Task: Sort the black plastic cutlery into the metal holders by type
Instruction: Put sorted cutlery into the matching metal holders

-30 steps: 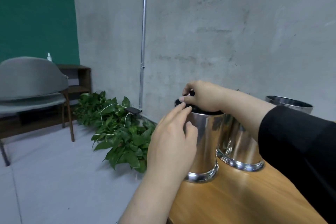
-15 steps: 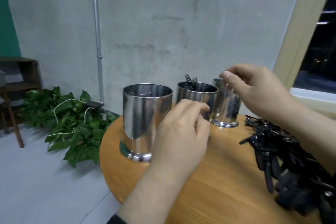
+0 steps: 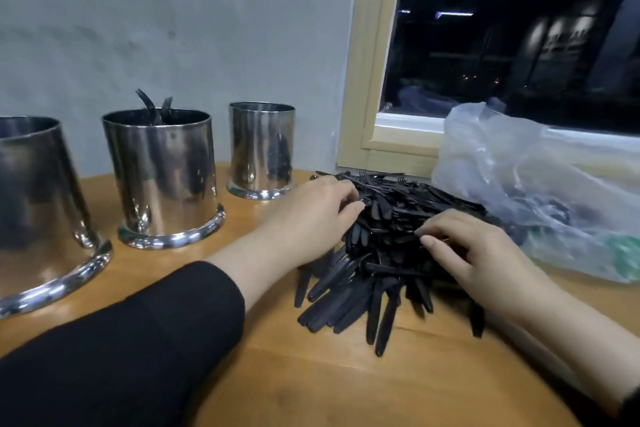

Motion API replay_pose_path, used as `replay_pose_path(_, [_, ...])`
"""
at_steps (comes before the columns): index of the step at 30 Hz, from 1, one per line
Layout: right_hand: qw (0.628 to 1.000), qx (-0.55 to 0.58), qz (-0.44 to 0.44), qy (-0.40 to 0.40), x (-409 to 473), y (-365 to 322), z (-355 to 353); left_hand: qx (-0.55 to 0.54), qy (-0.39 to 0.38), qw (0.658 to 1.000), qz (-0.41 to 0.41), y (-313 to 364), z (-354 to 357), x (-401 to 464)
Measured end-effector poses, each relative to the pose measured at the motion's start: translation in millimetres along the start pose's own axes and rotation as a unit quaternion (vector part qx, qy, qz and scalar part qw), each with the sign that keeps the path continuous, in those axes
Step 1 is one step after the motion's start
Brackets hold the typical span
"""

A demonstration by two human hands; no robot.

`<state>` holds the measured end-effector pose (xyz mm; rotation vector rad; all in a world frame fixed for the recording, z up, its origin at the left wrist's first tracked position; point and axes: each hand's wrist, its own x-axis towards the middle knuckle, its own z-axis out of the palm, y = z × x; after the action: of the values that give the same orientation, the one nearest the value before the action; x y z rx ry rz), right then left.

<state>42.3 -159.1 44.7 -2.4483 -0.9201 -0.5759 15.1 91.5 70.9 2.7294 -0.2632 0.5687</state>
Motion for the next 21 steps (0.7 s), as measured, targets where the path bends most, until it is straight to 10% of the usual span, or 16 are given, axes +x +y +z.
replay_pose_path(6, [1.000, -0.006, -0.006, 0.017, 2.9, 18.8, -0.1, -0.034, 0.022, 0.999, -0.004, 18.6, 39.2, 33.0])
replay_pose_path(12, [0.999, -0.050, 0.007, 0.013, 8.7, 43.0, 7.7, 0.009, -0.127, 0.990, 0.064, 18.4, 60.9, 23.9])
replay_pose_path(21, [0.997, -0.066, -0.030, -0.020, 4.1, 46.7, 12.2, -0.020, -0.017, 0.996, 0.090, 31.4, 44.7, 12.6])
